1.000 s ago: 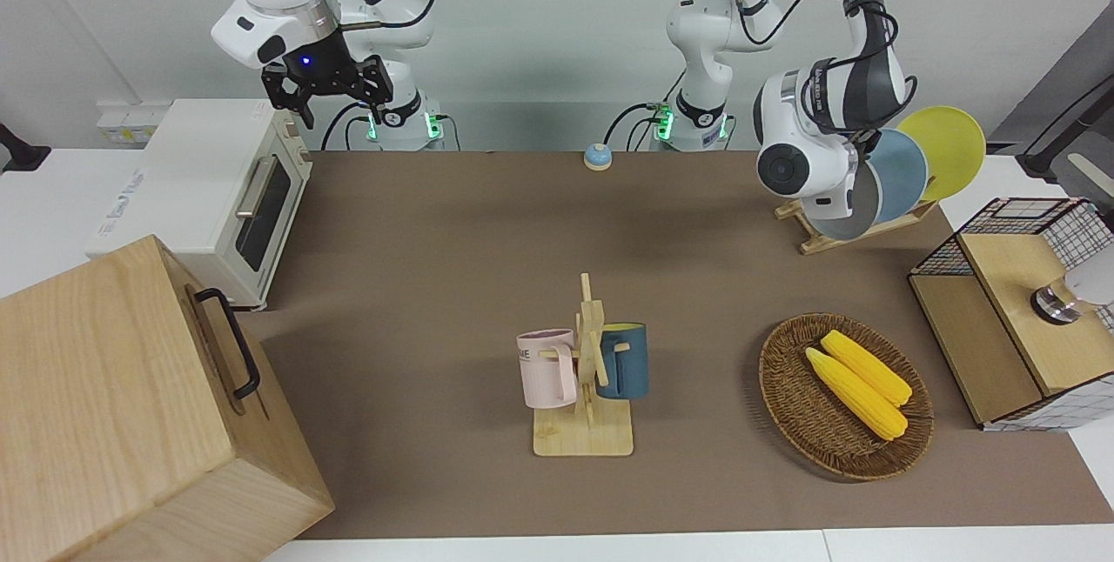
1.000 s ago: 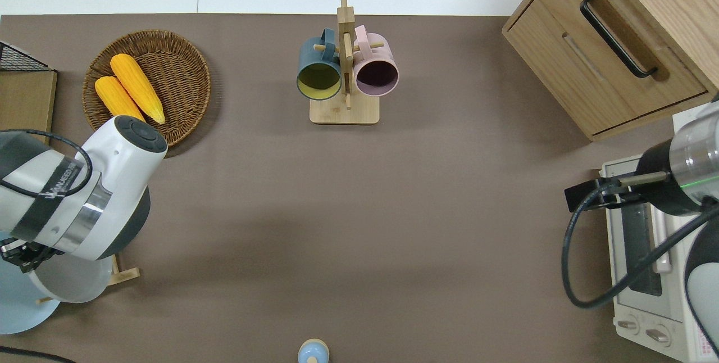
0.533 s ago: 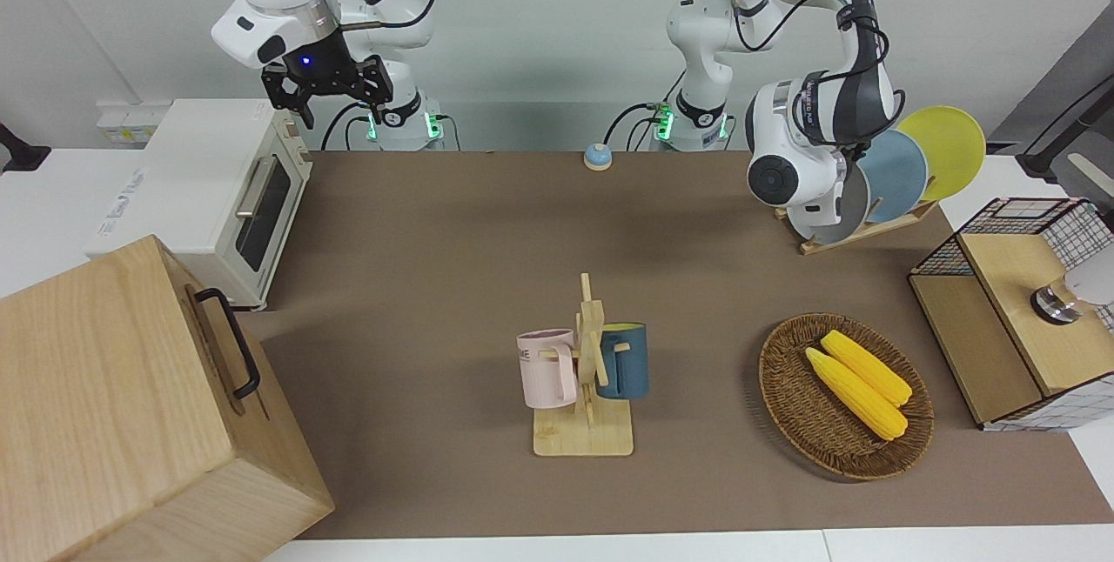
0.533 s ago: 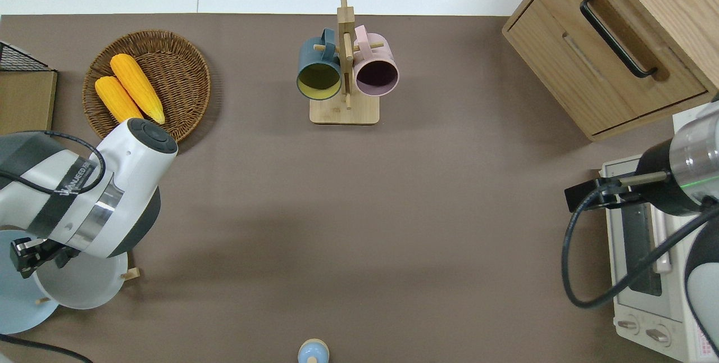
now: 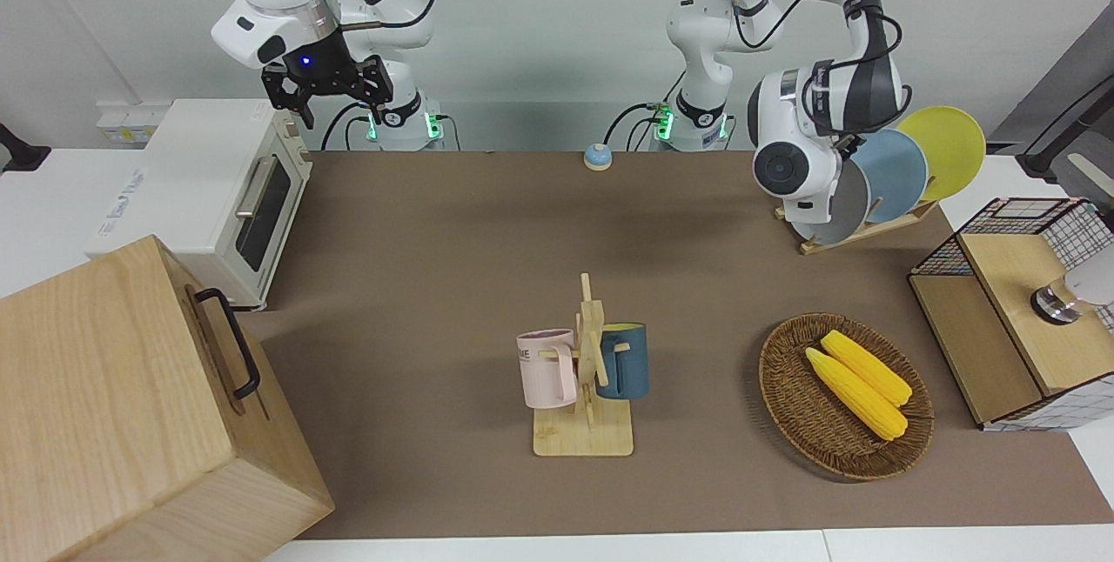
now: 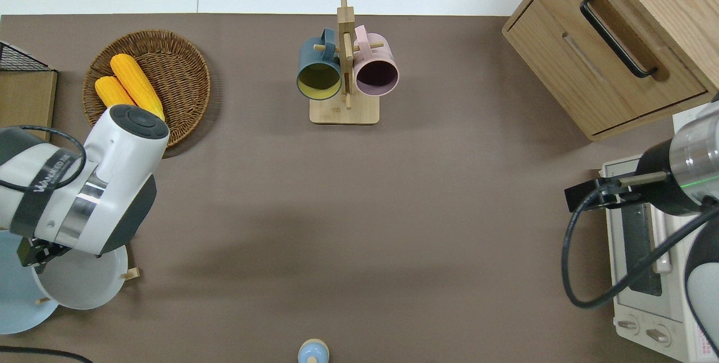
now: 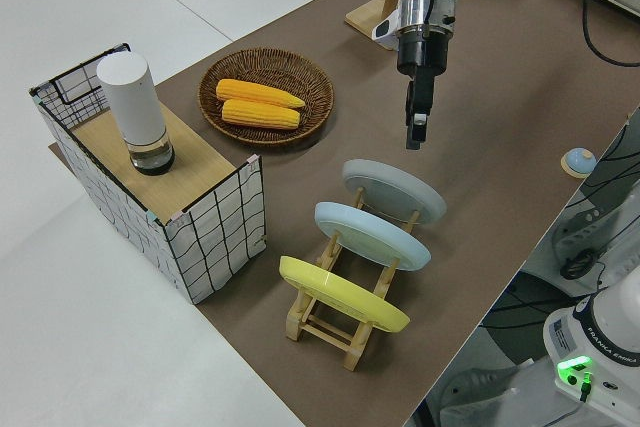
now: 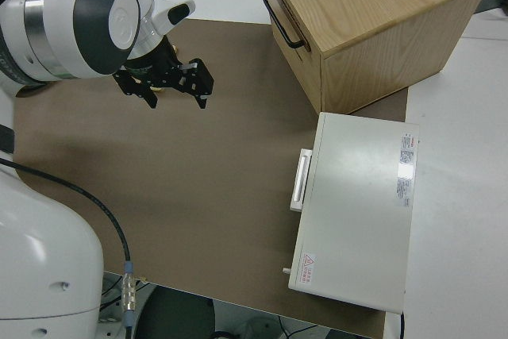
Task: Pick gray plate from table and place it on lower plate rack with left arm
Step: 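Open the left gripper and withdraw it away from the rack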
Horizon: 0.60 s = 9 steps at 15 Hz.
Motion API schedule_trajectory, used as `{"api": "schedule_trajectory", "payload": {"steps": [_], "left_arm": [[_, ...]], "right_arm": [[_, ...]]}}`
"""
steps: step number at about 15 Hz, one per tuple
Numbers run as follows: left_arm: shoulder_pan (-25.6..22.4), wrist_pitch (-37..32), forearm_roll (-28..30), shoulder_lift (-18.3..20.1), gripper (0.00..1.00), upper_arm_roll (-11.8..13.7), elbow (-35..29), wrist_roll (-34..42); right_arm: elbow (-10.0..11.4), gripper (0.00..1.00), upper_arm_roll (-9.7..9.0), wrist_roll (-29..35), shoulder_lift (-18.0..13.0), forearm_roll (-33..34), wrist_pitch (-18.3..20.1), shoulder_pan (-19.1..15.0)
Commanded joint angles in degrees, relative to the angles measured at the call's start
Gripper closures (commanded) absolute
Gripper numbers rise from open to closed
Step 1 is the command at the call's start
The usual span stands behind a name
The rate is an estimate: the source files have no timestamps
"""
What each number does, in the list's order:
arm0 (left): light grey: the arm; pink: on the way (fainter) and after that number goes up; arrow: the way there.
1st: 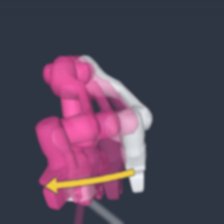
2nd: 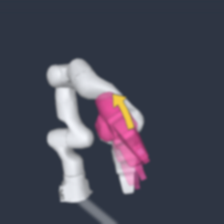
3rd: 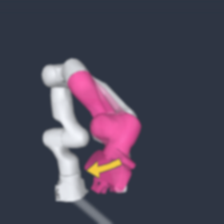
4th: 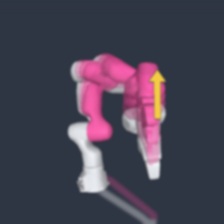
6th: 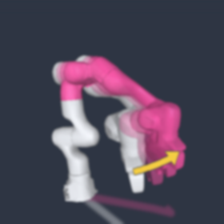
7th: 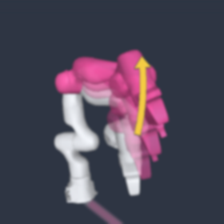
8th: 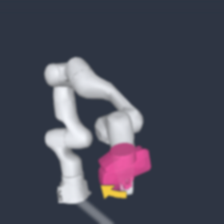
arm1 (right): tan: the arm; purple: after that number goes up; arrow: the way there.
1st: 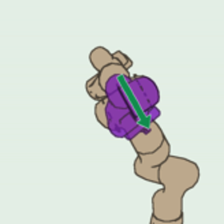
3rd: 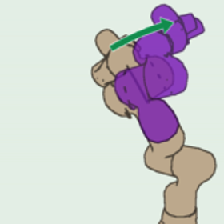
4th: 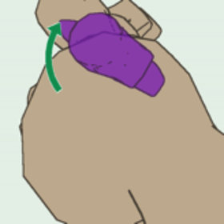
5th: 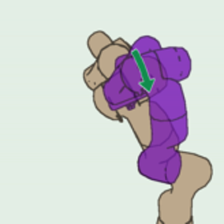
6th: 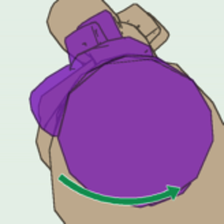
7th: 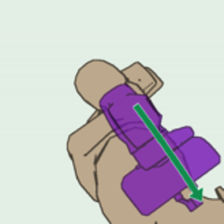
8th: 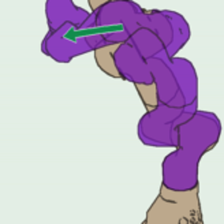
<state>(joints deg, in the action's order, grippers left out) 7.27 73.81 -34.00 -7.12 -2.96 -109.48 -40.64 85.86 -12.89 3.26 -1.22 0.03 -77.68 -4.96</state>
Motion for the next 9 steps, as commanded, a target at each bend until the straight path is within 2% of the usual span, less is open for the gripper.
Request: {"api": "schedule_trajectory", "payload": {"steps": [1,4,7,9], "left_arm": [[0.56,2.21,9.02,2.37,0.02,0.5,5.93,5.84],[0.64,3.36,13.93,3.6,0.01,0.41,9.52,5.84],[0.47,3.45,23.51,3.69,0.0,0.93,15.59,5.14],[0.64,3.62,24.33,4.3,0.01,0.5,16.57,4.61]], "right_arm": [[-0.35,0.011,-0.38,-0.19,-0.27,-0.2,0.87,-0.85],[-0.35,0.011,-0.38,-0.19,-0.27,-0.2,0.87,-0.85],[-0.35,0.011,-0.38,-0.19,-0.27,-0.2,0.87,-0.85],[-0.35,0.013,-0.38,-0.19,-0.27,-0.2,0.87,-0.76]]}}
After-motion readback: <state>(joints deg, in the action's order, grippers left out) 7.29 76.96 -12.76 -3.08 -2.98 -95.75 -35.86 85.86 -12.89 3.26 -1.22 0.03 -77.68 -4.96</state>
